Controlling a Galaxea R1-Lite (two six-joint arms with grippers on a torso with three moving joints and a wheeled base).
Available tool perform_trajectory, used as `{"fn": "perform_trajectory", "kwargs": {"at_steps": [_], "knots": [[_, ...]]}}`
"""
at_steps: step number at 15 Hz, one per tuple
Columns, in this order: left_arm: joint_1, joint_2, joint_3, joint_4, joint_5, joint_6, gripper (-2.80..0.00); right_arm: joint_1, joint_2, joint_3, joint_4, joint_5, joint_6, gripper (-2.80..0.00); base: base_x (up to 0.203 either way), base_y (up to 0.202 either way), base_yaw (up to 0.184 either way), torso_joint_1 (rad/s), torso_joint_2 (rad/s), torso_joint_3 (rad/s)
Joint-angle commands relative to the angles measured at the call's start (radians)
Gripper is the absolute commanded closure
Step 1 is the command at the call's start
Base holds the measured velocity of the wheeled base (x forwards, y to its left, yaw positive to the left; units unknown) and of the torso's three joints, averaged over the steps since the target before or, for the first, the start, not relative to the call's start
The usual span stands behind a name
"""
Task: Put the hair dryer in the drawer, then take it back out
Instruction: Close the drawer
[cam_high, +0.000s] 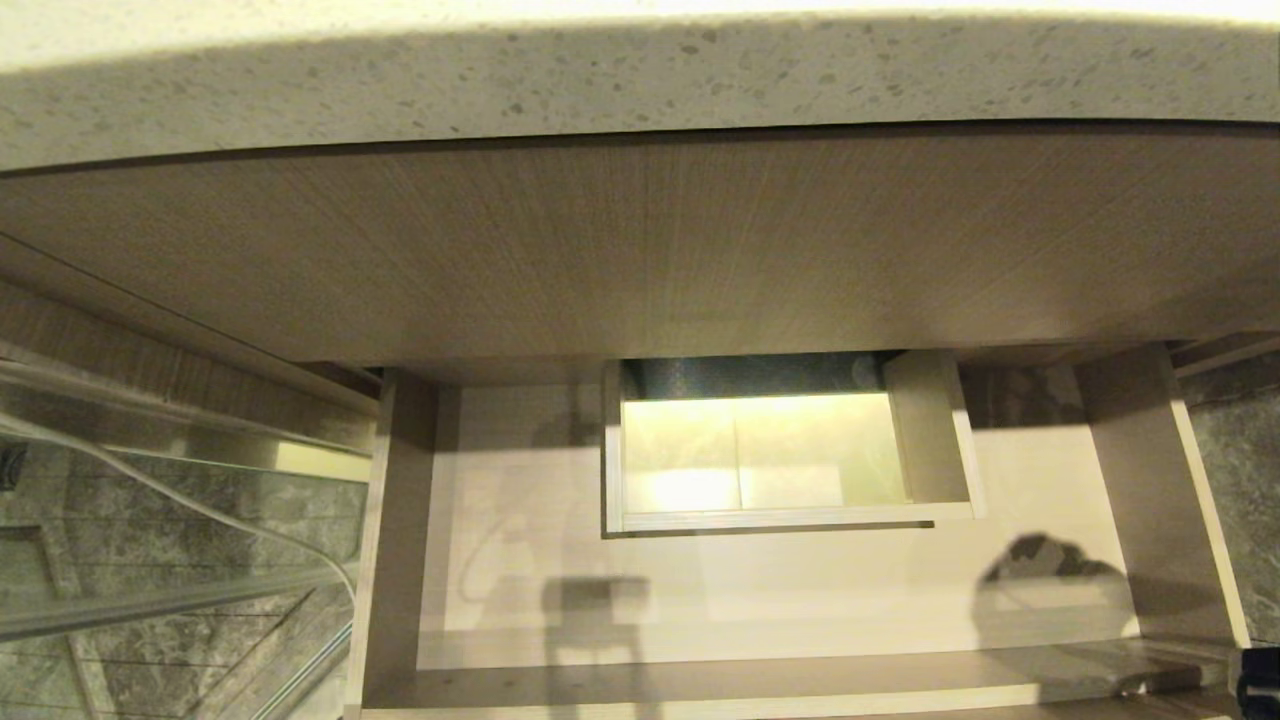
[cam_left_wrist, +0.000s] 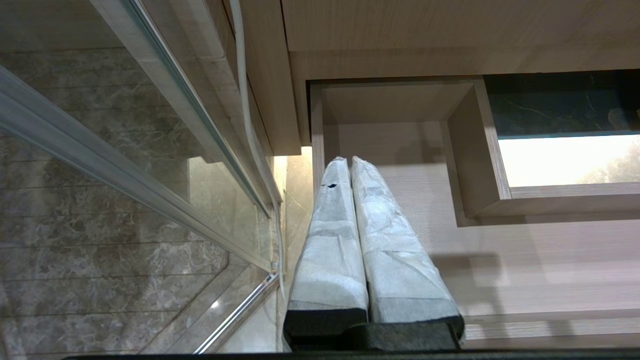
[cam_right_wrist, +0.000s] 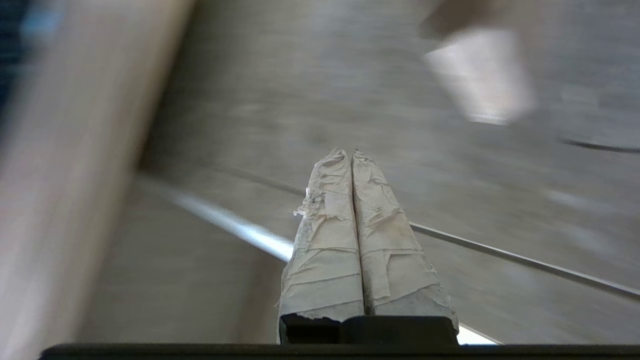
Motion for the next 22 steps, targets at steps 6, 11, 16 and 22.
{"fn": "perform_trajectory", "kwargs": {"at_steps": [6,11,16,22], "knots": [[0.000,0.000,0.040,-0.001,0.000,-0.001,0.00,0.000,0.132,-0.078,0.012,0.073,0.039,0.00,0.000,0.000,0.000,0.000,0.00,0.000],[0.000,0.000,0.040,-0.001,0.000,-0.001,0.00,-0.001,0.179,-0.121,-0.040,0.139,0.043,0.00,0.000,0.000,0.000,0.000,0.00,0.000],[0.000,0.000,0.040,-0.001,0.000,-0.001,0.00,-0.013,0.170,-0.142,0.022,0.109,0.065,0.00,0.000,0.000,0.000,0.000,0.00,0.000],[0.000,0.000,0.040,-0.001,0.000,-0.001,0.00,-0.017,0.173,-0.131,0.022,0.065,0.054,0.00,0.000,0.000,0.000,0.000,0.00,0.000]]}}
